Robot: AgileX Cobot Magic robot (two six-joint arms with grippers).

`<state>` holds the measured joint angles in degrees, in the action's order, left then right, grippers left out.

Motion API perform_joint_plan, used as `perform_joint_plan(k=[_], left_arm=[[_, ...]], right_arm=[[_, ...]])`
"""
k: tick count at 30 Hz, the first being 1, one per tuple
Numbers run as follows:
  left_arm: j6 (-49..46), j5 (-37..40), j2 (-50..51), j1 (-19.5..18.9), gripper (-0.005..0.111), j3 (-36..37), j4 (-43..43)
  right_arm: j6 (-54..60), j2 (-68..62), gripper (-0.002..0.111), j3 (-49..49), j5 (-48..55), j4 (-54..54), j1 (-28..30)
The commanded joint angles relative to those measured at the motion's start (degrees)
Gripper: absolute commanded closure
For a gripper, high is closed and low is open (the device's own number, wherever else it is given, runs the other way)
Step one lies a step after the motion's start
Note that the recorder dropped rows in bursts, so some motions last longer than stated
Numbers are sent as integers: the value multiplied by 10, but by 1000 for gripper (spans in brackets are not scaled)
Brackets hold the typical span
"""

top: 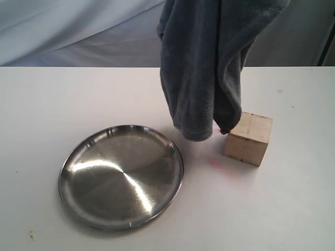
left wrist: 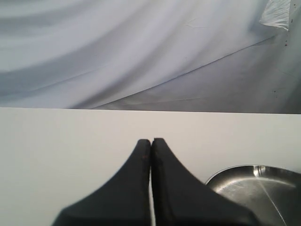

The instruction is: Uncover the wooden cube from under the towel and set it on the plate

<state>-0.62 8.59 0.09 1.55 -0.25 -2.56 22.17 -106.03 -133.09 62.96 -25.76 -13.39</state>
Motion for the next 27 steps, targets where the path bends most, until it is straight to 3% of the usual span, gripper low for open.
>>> perform_joint_plan(k=[1, 14, 27], left_arm=[[1, -1, -1, 0, 105, 3, 0], [1, -1, -1, 0, 105, 3, 0], [0, -1, -1, 0, 105, 3, 0]], right_arm=[[0, -25, 108, -3, -35, -86, 32], [20, -75, 108, 0, -39, -173, 48], [20, -84, 108, 0, -34, -123, 48]])
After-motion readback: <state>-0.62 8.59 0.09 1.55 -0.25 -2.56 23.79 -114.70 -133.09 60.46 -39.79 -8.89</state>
